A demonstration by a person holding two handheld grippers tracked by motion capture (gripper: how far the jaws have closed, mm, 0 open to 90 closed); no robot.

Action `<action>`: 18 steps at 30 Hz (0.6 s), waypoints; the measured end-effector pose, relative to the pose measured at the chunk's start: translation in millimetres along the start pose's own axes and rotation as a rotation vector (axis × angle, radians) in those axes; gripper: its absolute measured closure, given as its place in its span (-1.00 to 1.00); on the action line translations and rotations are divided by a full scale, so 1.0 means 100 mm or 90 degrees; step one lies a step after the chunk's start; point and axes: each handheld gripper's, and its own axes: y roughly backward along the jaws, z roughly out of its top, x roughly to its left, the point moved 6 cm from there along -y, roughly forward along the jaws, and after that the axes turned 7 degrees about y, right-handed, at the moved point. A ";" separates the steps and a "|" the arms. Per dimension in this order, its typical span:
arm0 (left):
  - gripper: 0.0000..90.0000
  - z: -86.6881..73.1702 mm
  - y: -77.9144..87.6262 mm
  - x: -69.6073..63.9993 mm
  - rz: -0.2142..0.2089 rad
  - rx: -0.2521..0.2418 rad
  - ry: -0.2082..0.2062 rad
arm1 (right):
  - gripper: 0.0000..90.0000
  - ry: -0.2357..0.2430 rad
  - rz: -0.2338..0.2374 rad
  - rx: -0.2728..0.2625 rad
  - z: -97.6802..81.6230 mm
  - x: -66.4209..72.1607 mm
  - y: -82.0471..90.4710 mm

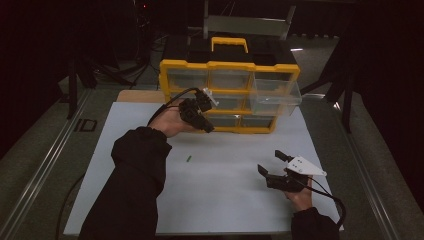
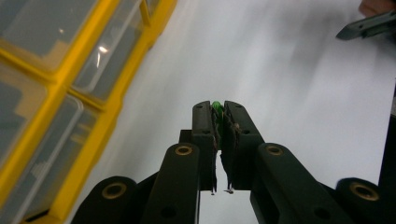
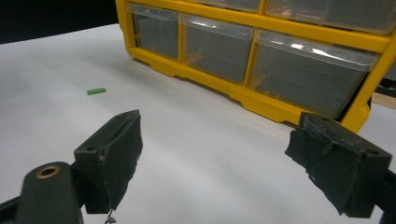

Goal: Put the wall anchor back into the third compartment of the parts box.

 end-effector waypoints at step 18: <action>0.88 0.30 0.24 -0.07 -0.004 -0.027 -0.032 | -0.66 0.000 0.000 -0.003 0.00 0.00 0.00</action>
